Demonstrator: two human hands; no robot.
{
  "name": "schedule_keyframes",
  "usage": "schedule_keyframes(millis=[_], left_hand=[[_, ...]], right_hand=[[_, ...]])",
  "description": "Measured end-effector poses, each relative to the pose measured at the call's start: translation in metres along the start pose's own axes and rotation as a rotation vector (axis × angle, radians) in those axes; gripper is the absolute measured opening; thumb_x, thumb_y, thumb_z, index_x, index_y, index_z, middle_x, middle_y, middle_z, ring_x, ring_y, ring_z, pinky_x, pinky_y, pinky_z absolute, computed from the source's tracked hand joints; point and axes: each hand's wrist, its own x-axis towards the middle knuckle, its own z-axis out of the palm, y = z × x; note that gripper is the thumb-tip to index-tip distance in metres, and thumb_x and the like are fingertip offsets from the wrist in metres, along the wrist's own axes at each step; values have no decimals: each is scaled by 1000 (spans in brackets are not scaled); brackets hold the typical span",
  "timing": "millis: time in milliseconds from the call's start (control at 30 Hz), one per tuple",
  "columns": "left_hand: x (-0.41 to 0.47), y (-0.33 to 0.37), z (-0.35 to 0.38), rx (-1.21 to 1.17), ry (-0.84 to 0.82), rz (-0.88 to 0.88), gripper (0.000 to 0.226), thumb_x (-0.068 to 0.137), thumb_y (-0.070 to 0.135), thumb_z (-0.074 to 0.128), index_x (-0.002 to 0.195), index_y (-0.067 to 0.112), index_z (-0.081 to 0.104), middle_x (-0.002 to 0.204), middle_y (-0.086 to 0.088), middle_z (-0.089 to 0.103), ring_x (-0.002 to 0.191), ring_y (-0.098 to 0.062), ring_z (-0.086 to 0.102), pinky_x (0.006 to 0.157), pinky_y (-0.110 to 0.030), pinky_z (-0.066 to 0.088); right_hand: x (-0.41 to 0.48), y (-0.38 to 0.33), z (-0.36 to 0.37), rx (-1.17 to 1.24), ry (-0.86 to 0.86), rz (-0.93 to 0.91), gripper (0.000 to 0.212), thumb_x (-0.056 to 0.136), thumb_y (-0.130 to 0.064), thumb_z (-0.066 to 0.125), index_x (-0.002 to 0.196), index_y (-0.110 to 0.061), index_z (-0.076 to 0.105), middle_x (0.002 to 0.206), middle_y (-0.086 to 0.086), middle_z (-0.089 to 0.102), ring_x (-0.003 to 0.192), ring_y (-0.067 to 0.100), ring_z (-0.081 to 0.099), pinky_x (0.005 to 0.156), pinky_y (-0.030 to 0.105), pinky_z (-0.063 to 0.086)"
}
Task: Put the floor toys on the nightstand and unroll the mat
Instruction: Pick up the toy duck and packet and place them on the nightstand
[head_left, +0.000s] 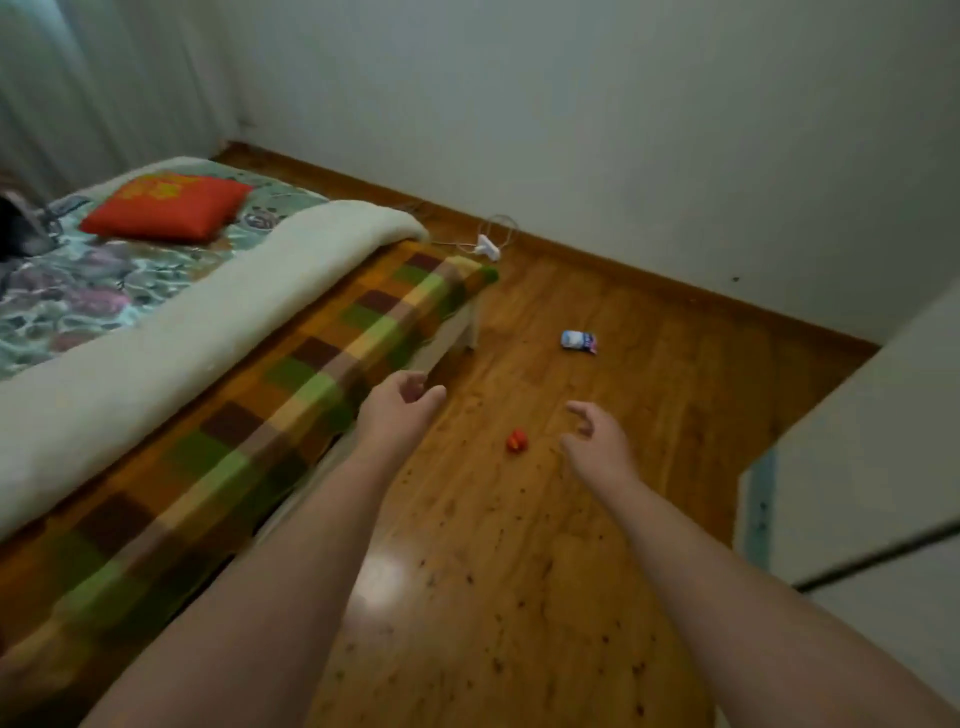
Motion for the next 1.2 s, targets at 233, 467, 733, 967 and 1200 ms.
schedule_keyframes(millis=[233,467,733,967,1200], left_hand=[[23,45,89,90,-203,75,42,86,36,61,124,21,54,120,1,59,106,-14,56,85,-29,50],[75,58,130,73,-297,173,40,83,38,63,120,25,55,114,4,61,94,-9,56,63,-18,47],[133,75,167,75,-374,228,41,83,37,63,122,24,54,112,6,59,92,-7,53,67,-21,47],[178,109,257,55,-442,235,43,84,38,62,124,23,53,115,4,61,99,-11,57,82,-30,52],[224,171,371,14,-400,150,43,84,36,61,125,24,52,109,7,59,95,-9,57,67,-22,48]], right_hand=[[4,56,-72,54,216,156,41,91,-14,53,131,-24,48,140,6,43,122,23,46,86,30,43],[33,68,-86,80,305,212,41,91,-15,54,130,-25,48,140,4,44,123,22,46,85,27,40],[91,56,-85,94,334,196,43,91,-16,55,131,-28,47,141,2,43,121,18,47,80,22,43],[173,90,-137,41,347,223,42,90,-17,56,130,-28,47,141,1,43,125,20,45,89,30,43],[282,125,-214,8,252,208,43,90,-19,57,131,-25,47,138,3,45,122,21,46,92,32,43]])
